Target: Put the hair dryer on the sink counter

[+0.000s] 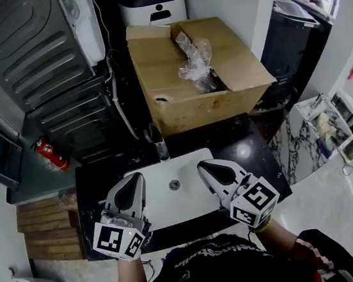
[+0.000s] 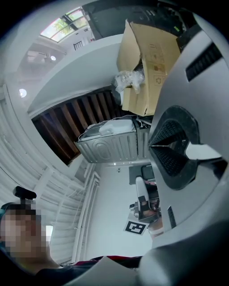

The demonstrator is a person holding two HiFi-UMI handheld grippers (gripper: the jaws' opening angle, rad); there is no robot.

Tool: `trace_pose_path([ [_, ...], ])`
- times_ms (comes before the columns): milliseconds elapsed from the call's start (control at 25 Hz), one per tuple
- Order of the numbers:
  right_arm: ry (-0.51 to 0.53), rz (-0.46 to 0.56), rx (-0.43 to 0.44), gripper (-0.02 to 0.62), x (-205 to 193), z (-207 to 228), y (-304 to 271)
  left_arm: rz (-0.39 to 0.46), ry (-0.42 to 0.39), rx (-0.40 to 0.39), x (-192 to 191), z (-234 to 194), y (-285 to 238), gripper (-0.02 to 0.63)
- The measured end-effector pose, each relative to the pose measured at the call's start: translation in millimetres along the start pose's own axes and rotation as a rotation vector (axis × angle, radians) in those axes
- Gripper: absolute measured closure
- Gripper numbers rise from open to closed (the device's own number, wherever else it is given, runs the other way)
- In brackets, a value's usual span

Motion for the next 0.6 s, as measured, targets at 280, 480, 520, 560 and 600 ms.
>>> trace_pose_path([
  [280, -0.011, -0.004, -0.012, 0.552, 0.9, 1.7, 4.1, 0.000, -0.005, -0.013, 1.2, 2.0, -4.4, 0.591],
  [480, -0.003, -0.009, 0.002, 0.552, 2.6, 0.5, 1.5, -0.006, 0.004, 0.005, 1.3, -1.9, -1.0, 0.591],
  [520, -0.004, -0.009, 0.006, 0.552, 3.7, -0.5, 0.6, -0.007, 0.011, 0.007, 1.2, -2.6, 0.2, 0.591],
  [560, -0.006, -0.009, 0.009, 0.552, 4.6, -1.6, -0.1, -0.006, 0.022, 0.009, 1.2, -3.2, 1.4, 0.591],
  [600, -0.008, -0.009, 0.011, 0.552, 4.8, -2.3, -0.6, -0.002, 0.034, 0.009, 1.4, -3.7, 2.7, 0.591],
])
Point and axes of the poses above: the fingertips, and each gripper's own axes: y backward along the fingers, z to its right, x out of its top, the point moved 10 cm from there along y, backward along the fingers, and after that the axes turned 7 degrees about -y, right-handed, at the moved point
